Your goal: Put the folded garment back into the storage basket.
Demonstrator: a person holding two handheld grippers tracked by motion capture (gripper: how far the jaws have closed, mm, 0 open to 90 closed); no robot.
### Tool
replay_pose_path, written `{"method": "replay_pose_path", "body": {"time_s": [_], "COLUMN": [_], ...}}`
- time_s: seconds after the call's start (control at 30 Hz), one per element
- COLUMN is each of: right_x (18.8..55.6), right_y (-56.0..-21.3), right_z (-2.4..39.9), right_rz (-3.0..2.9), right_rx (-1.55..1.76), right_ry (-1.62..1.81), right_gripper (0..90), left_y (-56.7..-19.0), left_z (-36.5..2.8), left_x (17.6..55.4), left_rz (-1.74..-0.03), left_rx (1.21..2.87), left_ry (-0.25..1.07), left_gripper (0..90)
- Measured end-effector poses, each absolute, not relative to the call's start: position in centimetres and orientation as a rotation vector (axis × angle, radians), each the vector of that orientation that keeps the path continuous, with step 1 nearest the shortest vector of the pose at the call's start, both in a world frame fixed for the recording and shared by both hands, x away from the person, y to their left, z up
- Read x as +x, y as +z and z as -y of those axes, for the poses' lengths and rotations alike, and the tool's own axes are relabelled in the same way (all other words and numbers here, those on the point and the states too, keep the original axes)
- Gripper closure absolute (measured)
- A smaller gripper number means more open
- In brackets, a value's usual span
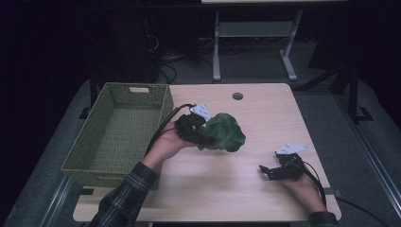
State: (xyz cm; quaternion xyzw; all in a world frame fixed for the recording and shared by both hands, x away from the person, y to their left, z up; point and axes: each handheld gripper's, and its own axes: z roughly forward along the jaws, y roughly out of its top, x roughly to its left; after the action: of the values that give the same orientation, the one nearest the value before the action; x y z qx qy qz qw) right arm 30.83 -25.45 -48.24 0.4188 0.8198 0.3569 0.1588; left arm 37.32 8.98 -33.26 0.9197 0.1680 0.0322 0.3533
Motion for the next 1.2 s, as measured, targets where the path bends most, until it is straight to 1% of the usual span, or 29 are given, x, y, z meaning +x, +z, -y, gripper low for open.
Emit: {"method": "replay_pose_path", "body": {"time_s": [0.07, 0.3, 0.57, 0.6, 0.63, 0.67, 0.7, 0.73, 0.77, 0.9, 1.03, 1.2], "right_x": [30.8, 30.8, 30.8, 30.8, 30.8, 30.8, 30.8, 30.8, 30.8, 30.9, 30.9, 30.9], "right_y": [-48.2, -48.2, -48.2, -48.2, -48.2, -48.2, -48.2, -48.2, -48.2, -48.3, -48.2, -48.2], "right_z": [25.4, 25.5, 25.4, 25.4, 25.4, 25.4, 25.4, 25.4, 25.4, 25.5, 25.5, 25.5], "right_rz": [-2.343, -2.343, -2.34, -2.34, -2.339, -2.339, -2.339, -2.339, -2.337, -2.335, -2.337, -2.336], "right_rx": [1.197, 1.197, 1.199, 1.2, 1.2, 1.2, 1.201, 1.201, 1.203, 1.197, 1.196, 1.198], "right_ry": [1.021, 1.02, 1.019, 1.019, 1.019, 1.019, 1.019, 1.019, 1.018, 1.018, 1.015, 1.015], "right_gripper": [11.1, 11.1, 11.1, 11.1, 11.1, 11.1, 11.1, 11.1, 11.1, 11.1, 11.1, 11.1], "left_y": [-32.9, -30.7, -29.5, -29.5, -29.1, -29.1, -28.8, -28.8, -28.5, -28.1, -27.6, -27.8], "left_z": [-9.4, -12.9, -17.0, -17.0, -18.0, -18.0, -19.0, -19.0, -19.9, -21.3, -23.6, -25.5], "left_x": [37.4, 37.5, 37.5, 37.5, 37.4, 37.4, 37.4, 37.4, 37.4, 37.3, 36.8, 36.7], "left_rz": [-0.437, -0.479, -0.575, -0.575, -0.599, -0.599, -0.617, -0.617, -0.635, -0.662, -0.712, -0.766], "left_rx": [2.381, 2.367, 2.316, 2.316, 2.306, 2.306, 2.298, 2.298, 2.292, 2.279, 2.26, 2.254], "left_ry": [0.092, 0.164, 0.233, 0.233, 0.249, 0.249, 0.274, 0.274, 0.296, 0.32, 0.358, 0.385], "left_gripper": [69.1, 69.1, 69.1, 69.1, 69.1, 69.1, 69.1, 69.1, 69.1, 69.1, 69.1, 69.1]}}
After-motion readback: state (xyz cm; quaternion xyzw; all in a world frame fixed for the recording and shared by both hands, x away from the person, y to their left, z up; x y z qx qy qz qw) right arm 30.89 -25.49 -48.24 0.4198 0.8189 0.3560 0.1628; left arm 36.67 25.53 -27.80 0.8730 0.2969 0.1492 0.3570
